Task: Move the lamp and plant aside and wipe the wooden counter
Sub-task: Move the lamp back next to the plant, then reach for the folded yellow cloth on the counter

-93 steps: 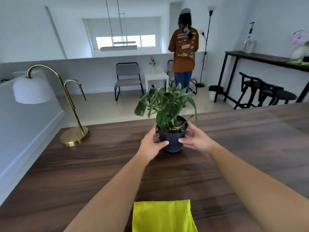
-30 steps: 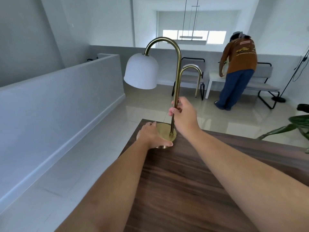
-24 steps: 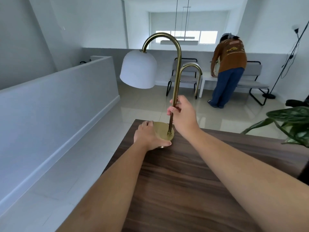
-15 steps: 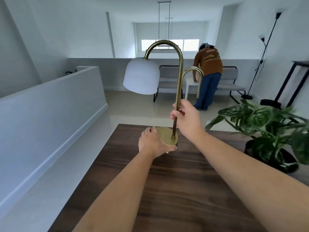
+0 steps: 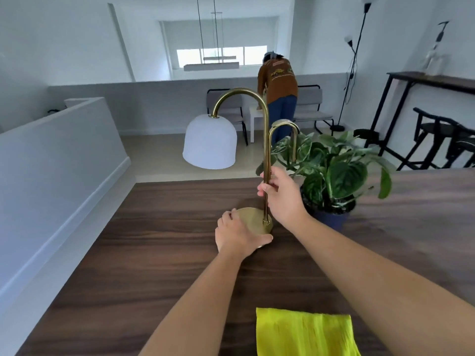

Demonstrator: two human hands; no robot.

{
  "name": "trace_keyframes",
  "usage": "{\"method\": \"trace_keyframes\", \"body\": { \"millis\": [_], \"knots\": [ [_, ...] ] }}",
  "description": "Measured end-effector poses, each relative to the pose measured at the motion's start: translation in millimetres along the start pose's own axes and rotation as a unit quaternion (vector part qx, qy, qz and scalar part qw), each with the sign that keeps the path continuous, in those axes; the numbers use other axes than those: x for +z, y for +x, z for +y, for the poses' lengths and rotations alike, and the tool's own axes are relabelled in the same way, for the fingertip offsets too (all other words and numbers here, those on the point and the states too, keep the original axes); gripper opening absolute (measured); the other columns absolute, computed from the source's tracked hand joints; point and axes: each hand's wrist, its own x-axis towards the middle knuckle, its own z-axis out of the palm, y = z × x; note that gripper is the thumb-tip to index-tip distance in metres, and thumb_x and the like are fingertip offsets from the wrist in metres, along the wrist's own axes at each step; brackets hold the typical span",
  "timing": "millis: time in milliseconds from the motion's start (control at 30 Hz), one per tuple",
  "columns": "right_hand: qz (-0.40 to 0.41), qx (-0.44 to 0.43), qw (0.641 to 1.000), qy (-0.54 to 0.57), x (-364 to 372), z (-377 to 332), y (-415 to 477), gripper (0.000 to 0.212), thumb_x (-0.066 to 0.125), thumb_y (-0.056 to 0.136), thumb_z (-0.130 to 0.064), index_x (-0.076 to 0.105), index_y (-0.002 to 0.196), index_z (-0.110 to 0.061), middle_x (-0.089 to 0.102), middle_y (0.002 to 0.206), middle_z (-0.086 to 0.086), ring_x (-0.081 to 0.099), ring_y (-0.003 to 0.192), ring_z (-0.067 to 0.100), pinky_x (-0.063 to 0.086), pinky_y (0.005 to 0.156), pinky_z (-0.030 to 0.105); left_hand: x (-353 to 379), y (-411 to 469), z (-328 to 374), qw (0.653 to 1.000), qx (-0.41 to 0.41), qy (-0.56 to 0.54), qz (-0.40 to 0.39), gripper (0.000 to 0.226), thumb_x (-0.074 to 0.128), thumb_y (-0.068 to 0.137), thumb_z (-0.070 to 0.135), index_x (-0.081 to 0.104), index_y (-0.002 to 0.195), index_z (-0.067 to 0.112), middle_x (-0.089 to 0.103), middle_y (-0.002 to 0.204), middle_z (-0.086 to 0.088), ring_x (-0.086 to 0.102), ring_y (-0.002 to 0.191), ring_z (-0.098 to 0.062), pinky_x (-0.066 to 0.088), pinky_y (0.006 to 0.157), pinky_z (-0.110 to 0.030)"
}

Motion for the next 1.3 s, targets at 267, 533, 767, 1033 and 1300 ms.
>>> {"method": "trace_keyframes", "body": {
  "millis": [267, 533, 767, 1033, 1300],
  "knots": [
    [0.010, -0.011, 1.000, 0.002, -5.9, 6.8, -1.7, 0.020, 0.044, 0.095, 0.000, 0.051, 0.098, -0.018, 0.062, 0.081, 0.003, 0.059, 0.076, 0.015, 0.044, 0.075, 0.016, 4.7, 4.1, 5.1, 1.000, 0.000, -0.001, -0.005, 0.123, 0.070, 0.059, 0.068, 0.012, 0.151, 0.011, 0.023, 0.156, -0.008, 0.020, 0.145, -0.026, 0.023, 0.118, -0.039],
    [0.011, -0.016, 0.999, -0.030, -5.2, 12.3, 4.0, 0.021, 0.041, 0.096, -0.002, 0.049, 0.098, -0.022, 0.065, 0.087, 0.005, 0.063, 0.080, 0.013, 0.043, 0.071, 0.009, 0.5, 14.1, 9.1, 0.999, 0.005, 0.010, -0.031, 0.124, 0.071, 0.060, 0.068, 0.011, 0.151, 0.009, 0.023, 0.155, -0.010, 0.022, 0.144, -0.027, 0.026, 0.117, -0.040],
    [0.017, -0.025, 0.997, -0.073, -3.6, 15.4, 1.6, 0.020, 0.038, 0.096, -0.003, 0.049, 0.108, -0.014, 0.067, 0.087, 0.008, 0.062, 0.084, 0.017, 0.043, 0.071, 0.016, -2.1, 12.4, 9.7, 0.999, 0.007, 0.020, -0.048, 0.124, 0.068, 0.060, 0.071, 0.010, 0.152, 0.010, 0.024, 0.155, -0.009, 0.024, 0.143, -0.027, 0.027, 0.115, -0.041],
    [-0.096, 0.050, 0.988, -0.106, -24.0, 7.9, -23.1, 0.057, 0.046, 0.098, -0.020, 0.023, 0.149, -0.023, 0.040, 0.150, 0.006, 0.039, 0.138, 0.023, 0.032, 0.114, 0.039, -28.5, -8.8, 0.7, 0.996, 0.056, -0.012, -0.063, 0.106, 0.068, 0.075, 0.056, 0.009, 0.152, 0.015, 0.013, 0.160, -0.007, 0.021, 0.146, -0.025, 0.028, 0.115, -0.048],
    [-0.138, 0.007, 0.971, -0.196, -76.6, 8.5, -114.3, 0.029, 0.053, 0.094, -0.018, 0.063, 0.120, -0.012, 0.054, 0.138, 0.006, 0.056, 0.121, 0.017, 0.035, 0.097, 0.019, -29.5, -107.4, -15.2, 0.988, 0.086, -0.040, -0.124, 0.061, 0.064, 0.085, 0.044, 0.049, 0.135, 0.015, 0.048, 0.141, -0.007, 0.043, 0.132, -0.022, 0.035, 0.107, -0.031]
  ]
}}
